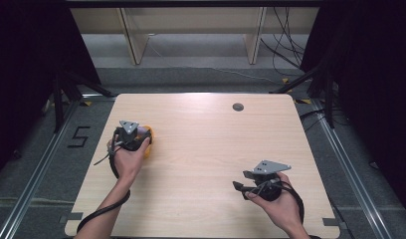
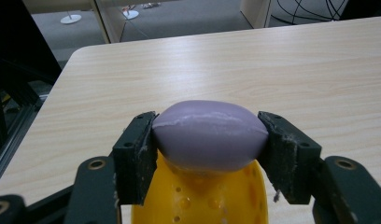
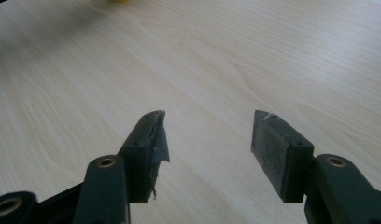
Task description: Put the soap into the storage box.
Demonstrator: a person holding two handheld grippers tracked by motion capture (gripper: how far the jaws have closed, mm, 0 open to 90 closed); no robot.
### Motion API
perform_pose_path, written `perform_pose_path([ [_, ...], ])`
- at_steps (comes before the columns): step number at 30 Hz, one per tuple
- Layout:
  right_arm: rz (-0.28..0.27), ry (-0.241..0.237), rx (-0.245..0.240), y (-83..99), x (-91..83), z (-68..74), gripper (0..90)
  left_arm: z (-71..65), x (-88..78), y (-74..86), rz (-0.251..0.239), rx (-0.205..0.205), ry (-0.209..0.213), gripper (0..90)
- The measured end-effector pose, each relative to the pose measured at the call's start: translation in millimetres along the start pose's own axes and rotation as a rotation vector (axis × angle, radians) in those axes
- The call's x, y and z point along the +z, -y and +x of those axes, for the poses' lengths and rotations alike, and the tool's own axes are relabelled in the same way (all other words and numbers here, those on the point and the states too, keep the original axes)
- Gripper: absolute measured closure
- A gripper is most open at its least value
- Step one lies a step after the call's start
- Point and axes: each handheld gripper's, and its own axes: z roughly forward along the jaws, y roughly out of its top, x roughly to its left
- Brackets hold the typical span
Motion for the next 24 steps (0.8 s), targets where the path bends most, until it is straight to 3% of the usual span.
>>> perform_pose_path([
  [9,-0.002,-0.003,0.010,0.3,1.0,2.2,44.7,0.0,-5.5,4.8,0.056,0.010,0.000,39.1],
  [10,-0.004,-0.002,-0.007,0.0,1.1,0.8,44.6,0.4,-5.9,5.6,0.061,0.010,0.001,39.0],
  [12,0.002,-0.004,0.026,0.5,0.7,3.2,44.6,0.8,-7.0,7.5,0.072,0.016,0.002,39.1],
  [14,-0.002,-0.007,-0.019,0.1,1.1,-0.3,44.5,0.6,-7.7,9.6,0.081,0.017,-0.001,39.1],
  [19,-0.006,0.000,-0.005,0.4,1.1,0.1,44.4,0.4,-8.5,11.2,0.133,0.058,-0.001,38.8],
  [24,0.006,0.003,-0.004,0.4,0.1,-0.2,44.2,0.1,-15.4,7.0,0.124,0.071,0.027,36.0],
])
